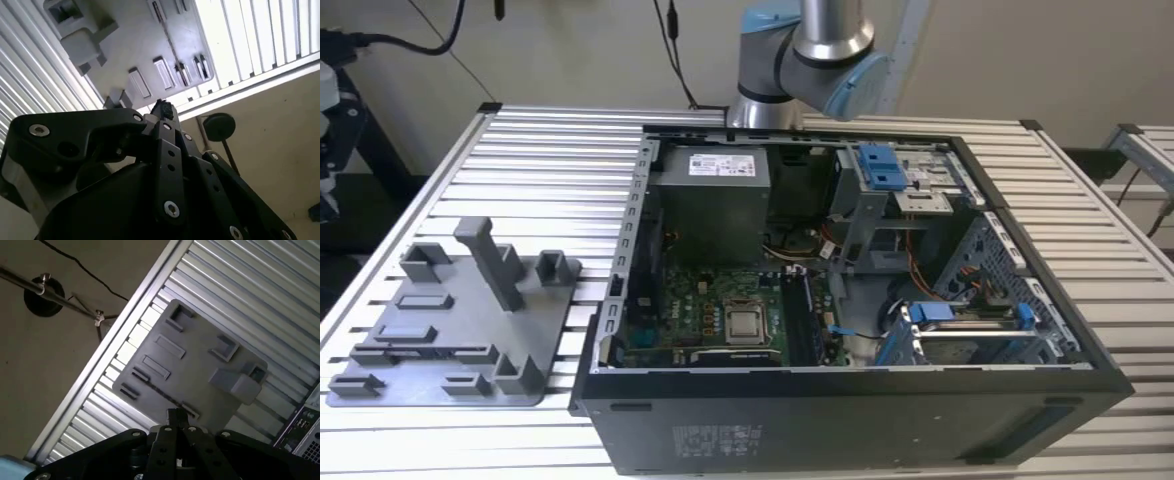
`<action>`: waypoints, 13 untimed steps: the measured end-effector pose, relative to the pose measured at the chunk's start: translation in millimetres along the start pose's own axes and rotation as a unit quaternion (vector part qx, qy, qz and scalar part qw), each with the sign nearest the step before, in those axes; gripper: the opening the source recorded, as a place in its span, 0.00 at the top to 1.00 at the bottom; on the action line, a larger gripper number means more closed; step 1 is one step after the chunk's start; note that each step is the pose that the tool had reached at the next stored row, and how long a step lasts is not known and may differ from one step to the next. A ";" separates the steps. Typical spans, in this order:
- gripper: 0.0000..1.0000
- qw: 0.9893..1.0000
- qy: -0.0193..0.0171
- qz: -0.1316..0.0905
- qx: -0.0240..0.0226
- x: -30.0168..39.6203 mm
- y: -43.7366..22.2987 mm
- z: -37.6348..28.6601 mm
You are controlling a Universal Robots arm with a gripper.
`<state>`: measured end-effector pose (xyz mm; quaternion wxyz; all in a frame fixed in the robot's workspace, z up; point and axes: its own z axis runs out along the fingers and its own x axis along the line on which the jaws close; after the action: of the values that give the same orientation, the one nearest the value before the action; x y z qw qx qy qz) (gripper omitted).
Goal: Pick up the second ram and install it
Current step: 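Pick up the second ram and move it above second insertion slot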
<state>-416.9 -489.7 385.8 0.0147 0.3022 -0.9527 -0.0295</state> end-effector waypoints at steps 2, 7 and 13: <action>0.89 1.000 0.001 -0.018 0.000 0.0 0.0 0.1; 0.89 0.998 0.005 -0.063 0.001 0.0 0.0 0.4; 0.89 0.993 0.008 -0.117 0.002 0.0 -0.1 1.3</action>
<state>-416.9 -489.7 384.5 0.0183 0.4123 -0.9105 -0.0268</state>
